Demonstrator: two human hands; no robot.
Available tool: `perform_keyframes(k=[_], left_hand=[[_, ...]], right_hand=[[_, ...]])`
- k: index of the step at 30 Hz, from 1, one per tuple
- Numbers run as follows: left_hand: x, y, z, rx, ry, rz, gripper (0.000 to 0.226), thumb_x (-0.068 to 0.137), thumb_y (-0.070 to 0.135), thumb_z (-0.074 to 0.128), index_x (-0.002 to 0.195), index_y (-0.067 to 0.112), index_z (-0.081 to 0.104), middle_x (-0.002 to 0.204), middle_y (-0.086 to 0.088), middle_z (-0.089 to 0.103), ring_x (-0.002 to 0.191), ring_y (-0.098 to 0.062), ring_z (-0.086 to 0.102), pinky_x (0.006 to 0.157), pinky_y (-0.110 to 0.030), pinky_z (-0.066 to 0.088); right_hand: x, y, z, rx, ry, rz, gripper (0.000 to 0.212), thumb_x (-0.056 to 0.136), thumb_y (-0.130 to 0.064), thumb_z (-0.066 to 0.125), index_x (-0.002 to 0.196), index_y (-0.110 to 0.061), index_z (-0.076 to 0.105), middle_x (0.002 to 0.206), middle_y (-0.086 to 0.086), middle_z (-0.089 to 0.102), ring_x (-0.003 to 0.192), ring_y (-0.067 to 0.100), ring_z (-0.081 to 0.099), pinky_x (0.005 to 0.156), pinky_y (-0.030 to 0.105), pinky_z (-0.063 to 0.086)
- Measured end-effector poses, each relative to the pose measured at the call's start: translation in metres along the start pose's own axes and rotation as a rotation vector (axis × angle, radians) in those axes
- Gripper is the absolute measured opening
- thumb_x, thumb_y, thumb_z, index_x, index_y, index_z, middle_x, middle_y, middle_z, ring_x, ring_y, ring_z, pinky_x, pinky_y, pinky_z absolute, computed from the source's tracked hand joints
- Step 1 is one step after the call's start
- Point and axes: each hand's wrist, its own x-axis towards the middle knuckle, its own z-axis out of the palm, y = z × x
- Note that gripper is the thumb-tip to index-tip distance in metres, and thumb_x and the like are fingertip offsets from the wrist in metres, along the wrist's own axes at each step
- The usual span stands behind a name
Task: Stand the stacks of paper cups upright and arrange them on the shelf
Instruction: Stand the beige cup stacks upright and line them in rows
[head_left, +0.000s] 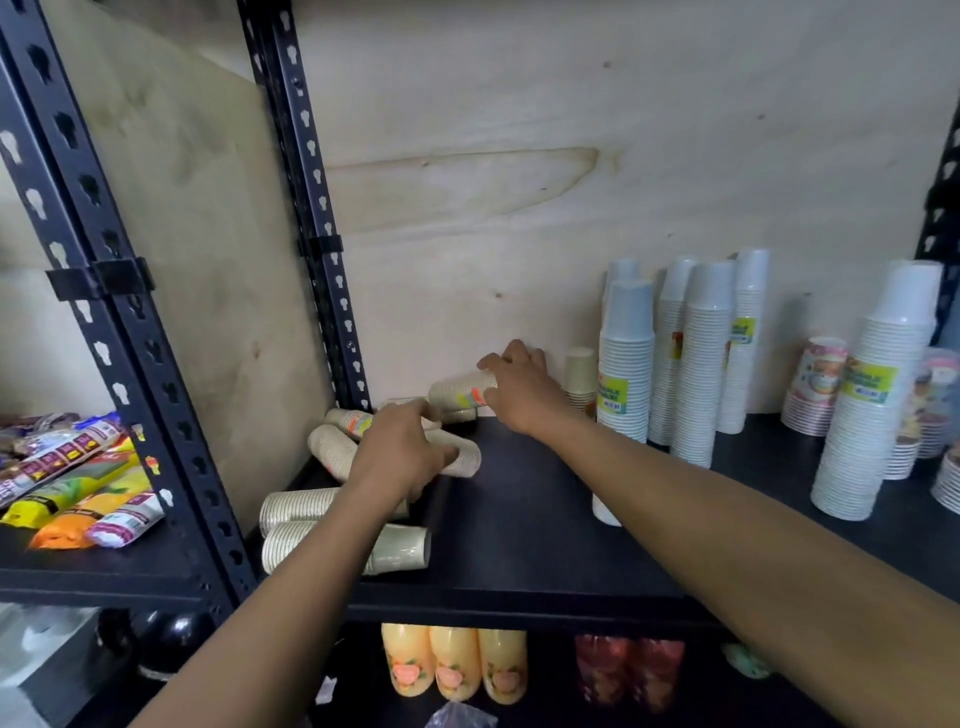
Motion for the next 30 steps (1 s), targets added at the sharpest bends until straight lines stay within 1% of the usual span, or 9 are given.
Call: perform_keyframes(k=[2, 4, 6, 9, 12, 14, 19, 25, 30], left_hand=[[0.005, 0.001, -0.009, -0.053, 0.025, -0.020, 0.048, 0.069, 0.035, 0.082, 0.114, 0.026, 0.067, 0.106, -0.003, 0.066, 0.085, -0.017, 0.062, 0.074, -0.027, 0.049], [0.011, -0.002, -0.013, -0.091, 0.061, -0.015, 0.055, 0.070, 0.035, 0.085, 0.121, 0.025, 0.066, 0.101, 0.000, 0.063, 0.088, -0.016, 0.056, 0.074, -0.024, 0.039], [0.018, -0.005, -0.015, -0.170, 0.086, -0.010, 0.061, 0.069, 0.034, 0.089, 0.123, 0.024, 0.063, 0.099, 0.001, 0.062, 0.091, -0.016, 0.056, 0.075, -0.023, 0.037], [0.028, -0.006, -0.011, -0.296, 0.108, -0.014, 0.065, 0.067, 0.033, 0.092, 0.122, 0.026, 0.059, 0.104, 0.002, 0.065, 0.093, -0.016, 0.059, 0.070, -0.022, 0.039], [0.044, -0.003, 0.003, -0.404, 0.115, 0.013, 0.069, 0.064, 0.032, 0.095, 0.121, 0.028, 0.055, 0.106, 0.001, 0.069, 0.093, -0.018, 0.067, 0.078, -0.030, 0.052], [0.055, 0.001, 0.013, -0.469, 0.103, 0.028, 0.070, 0.066, 0.029, 0.094, 0.122, 0.028, 0.053, 0.108, 0.000, 0.069, 0.094, -0.019, 0.068, 0.084, -0.035, 0.056], [0.090, 0.012, 0.040, -0.635, 0.041, 0.068, 0.065, 0.072, 0.017, 0.090, 0.124, 0.023, 0.051, 0.113, -0.002, 0.065, 0.099, -0.019, 0.067, 0.068, -0.026, 0.054], [0.117, 0.022, 0.073, -0.661, -0.039, 0.134, 0.053, 0.073, 0.015, 0.089, 0.115, 0.017, 0.056, 0.106, 0.001, 0.066, 0.097, -0.018, 0.066, 0.079, -0.024, 0.053], [0.133, 0.033, 0.082, -0.707, -0.068, 0.158, 0.058, 0.066, 0.019, 0.091, 0.116, 0.015, 0.061, 0.111, -0.005, 0.070, 0.102, -0.026, 0.070, 0.092, -0.043, 0.058]], right_hand=[[0.001, -0.008, -0.016, 0.046, 0.033, -0.029, 0.045, 0.095, -0.027, 0.056, 0.140, -0.028, 0.050, 0.135, 0.004, 0.040, 0.129, 0.029, 0.030, 0.092, 0.041, 0.046], [-0.001, -0.014, -0.029, 0.061, 0.072, -0.053, 0.045, 0.093, -0.025, 0.059, 0.137, -0.028, 0.053, 0.132, 0.004, 0.042, 0.125, 0.031, 0.033, 0.092, 0.038, 0.045], [-0.004, -0.018, -0.040, 0.051, 0.097, -0.066, 0.046, 0.090, -0.021, 0.062, 0.135, -0.025, 0.053, 0.131, 0.006, 0.044, 0.120, 0.033, 0.038, 0.091, 0.036, 0.041], [-0.007, -0.019, -0.052, 0.027, 0.084, -0.064, 0.048, 0.086, -0.018, 0.068, 0.132, -0.020, 0.052, 0.127, 0.011, 0.046, 0.114, 0.036, 0.047, 0.093, 0.037, 0.041], [-0.009, -0.018, -0.062, 0.086, 0.063, -0.024, 0.056, 0.080, -0.020, 0.077, 0.129, -0.019, 0.050, 0.125, 0.013, 0.048, 0.115, 0.035, 0.052, 0.095, 0.040, 0.047], [-0.012, -0.018, -0.064, 0.131, 0.064, 0.013, 0.063, 0.079, -0.020, 0.080, 0.132, -0.020, 0.046, 0.127, 0.013, 0.050, 0.118, 0.033, 0.051, 0.093, 0.036, 0.045], [-0.025, -0.014, -0.060, 0.305, 0.117, 0.113, 0.074, 0.080, -0.016, 0.080, 0.141, -0.021, 0.039, 0.141, 0.009, 0.047, 0.127, 0.027, 0.049, 0.090, 0.029, 0.041], [-0.033, -0.002, -0.045, 0.284, 0.112, 0.173, 0.062, 0.084, -0.017, 0.078, 0.135, -0.016, 0.043, 0.138, 0.010, 0.049, 0.117, 0.023, 0.052, 0.082, 0.025, 0.037], [-0.032, 0.006, -0.034, 0.237, 0.109, 0.183, 0.058, 0.084, -0.016, 0.077, 0.132, -0.016, 0.044, 0.134, 0.012, 0.049, 0.116, 0.026, 0.053, 0.081, 0.025, 0.036]])
